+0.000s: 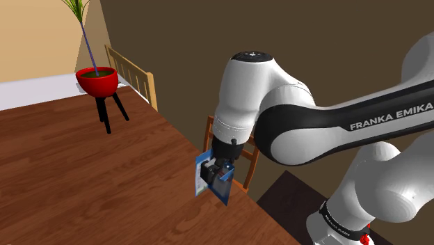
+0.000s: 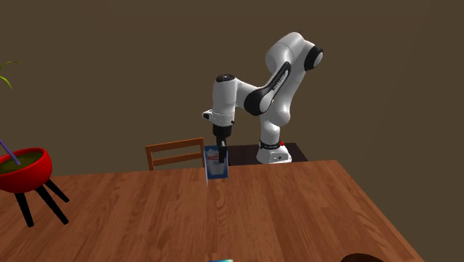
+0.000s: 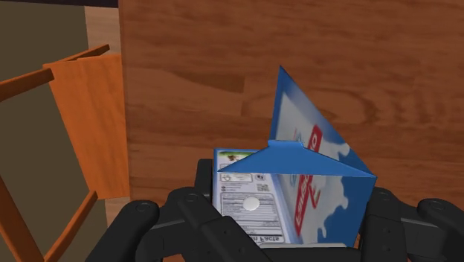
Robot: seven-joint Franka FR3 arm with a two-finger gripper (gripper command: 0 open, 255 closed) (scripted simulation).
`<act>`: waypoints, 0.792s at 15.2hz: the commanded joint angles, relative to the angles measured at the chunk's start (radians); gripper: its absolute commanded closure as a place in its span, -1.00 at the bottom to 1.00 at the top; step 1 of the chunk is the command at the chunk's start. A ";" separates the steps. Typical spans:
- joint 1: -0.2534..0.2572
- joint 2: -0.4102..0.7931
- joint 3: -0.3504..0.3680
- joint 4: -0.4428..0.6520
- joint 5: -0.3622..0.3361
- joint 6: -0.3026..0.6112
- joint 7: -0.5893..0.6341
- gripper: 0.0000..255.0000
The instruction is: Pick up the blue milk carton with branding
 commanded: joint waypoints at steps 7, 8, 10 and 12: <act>0.002 -0.041 -0.029 0.071 -0.005 -0.112 -0.007 1.00; 0.002 -0.045 -0.032 0.082 -0.006 -0.126 -0.007 1.00; 0.001 -0.052 -0.039 0.103 -0.009 -0.155 -0.008 1.00; 0.000 -0.058 -0.045 0.126 -0.012 -0.183 -0.008 1.00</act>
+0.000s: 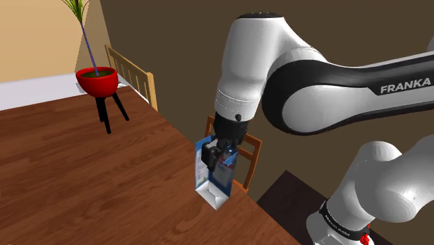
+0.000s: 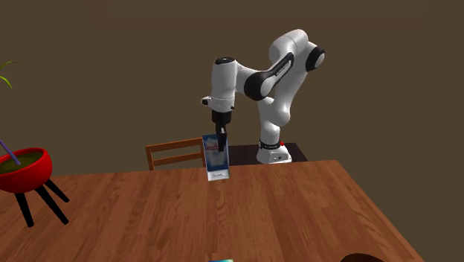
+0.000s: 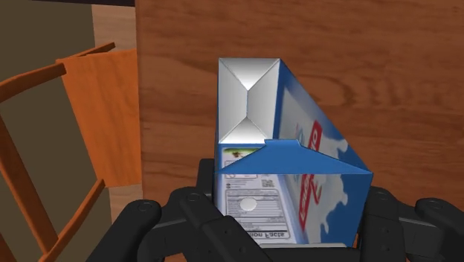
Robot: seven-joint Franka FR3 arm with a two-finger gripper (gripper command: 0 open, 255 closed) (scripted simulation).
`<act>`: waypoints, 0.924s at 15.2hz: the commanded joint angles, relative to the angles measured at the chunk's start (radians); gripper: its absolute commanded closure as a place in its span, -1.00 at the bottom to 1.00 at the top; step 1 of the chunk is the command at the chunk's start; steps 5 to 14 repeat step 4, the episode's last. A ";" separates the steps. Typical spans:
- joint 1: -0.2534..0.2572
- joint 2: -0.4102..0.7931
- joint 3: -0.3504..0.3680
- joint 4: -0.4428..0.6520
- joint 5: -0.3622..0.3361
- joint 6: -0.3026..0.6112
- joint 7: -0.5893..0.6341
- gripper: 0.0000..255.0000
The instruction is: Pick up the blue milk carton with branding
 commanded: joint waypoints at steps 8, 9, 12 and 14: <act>0.000 -0.012 -0.010 0.037 -0.003 -0.047 0.000 1.00; 0.000 -0.012 -0.010 0.037 -0.003 -0.047 0.000 1.00; 0.000 -0.012 -0.010 0.037 -0.003 -0.047 0.000 1.00; 0.000 -0.012 -0.010 0.037 -0.003 -0.047 0.000 1.00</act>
